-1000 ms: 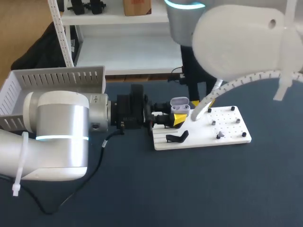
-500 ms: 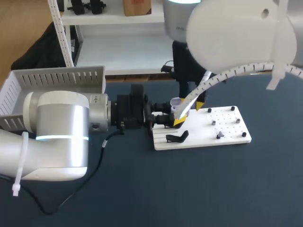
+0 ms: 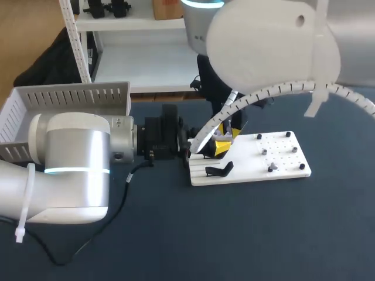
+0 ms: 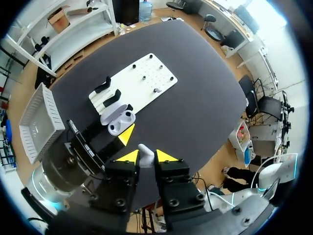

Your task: Pick up each earbud case from the left stands, insert the matching earbuds, close the lid, and place the case in the box.

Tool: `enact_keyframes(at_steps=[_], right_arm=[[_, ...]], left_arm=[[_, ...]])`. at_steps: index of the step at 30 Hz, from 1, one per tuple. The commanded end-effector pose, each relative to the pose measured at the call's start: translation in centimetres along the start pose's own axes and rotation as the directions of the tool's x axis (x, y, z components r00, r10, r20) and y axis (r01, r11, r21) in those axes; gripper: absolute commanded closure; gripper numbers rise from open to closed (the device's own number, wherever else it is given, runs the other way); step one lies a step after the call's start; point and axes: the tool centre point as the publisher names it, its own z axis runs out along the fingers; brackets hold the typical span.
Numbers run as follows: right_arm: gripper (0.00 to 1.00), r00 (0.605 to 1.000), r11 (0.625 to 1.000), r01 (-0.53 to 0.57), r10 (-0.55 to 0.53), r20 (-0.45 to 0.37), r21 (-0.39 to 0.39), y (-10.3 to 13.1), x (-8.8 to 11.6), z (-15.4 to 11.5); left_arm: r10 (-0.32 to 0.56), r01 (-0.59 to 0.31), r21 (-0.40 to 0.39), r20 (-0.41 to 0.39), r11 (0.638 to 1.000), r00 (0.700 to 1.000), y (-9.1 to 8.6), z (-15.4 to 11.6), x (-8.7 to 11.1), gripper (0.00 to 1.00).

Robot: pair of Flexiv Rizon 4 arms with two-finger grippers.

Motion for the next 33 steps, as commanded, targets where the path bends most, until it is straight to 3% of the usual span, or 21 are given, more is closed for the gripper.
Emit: enact_keyframes(at_steps=[1,6,15,33], right_arm=[[1.0,1.0,1.0,-0.003,0.003,0.003,0.0,-0.1,0.1,0.0],[1.0,1.0,1.0,-0.003,0.003,0.003,0.0,-0.1,0.1,0.0],[1.0,0.993,0.991,-0.111,0.108,0.041,0.08,1.3,-1.1,0.7],[1.0,0.998,0.981,-0.066,0.069,-0.006,0.18,2.6,-2.3,1.5]], left_arm=[[0.002,-0.002,-0.002,0.005,1.0,1.0,0.0,0.0,0.1,1.0],[0.002,-0.002,-0.002,0.005,1.0,1.0,0.0,0.0,0.1,1.0],[0.002,-0.002,-0.002,0.005,1.0,1.0,0.0,0.0,0.1,1.0],[0.002,-0.002,-0.002,0.005,1.0,1.0,0.0,0.0,0.1,1.0]])
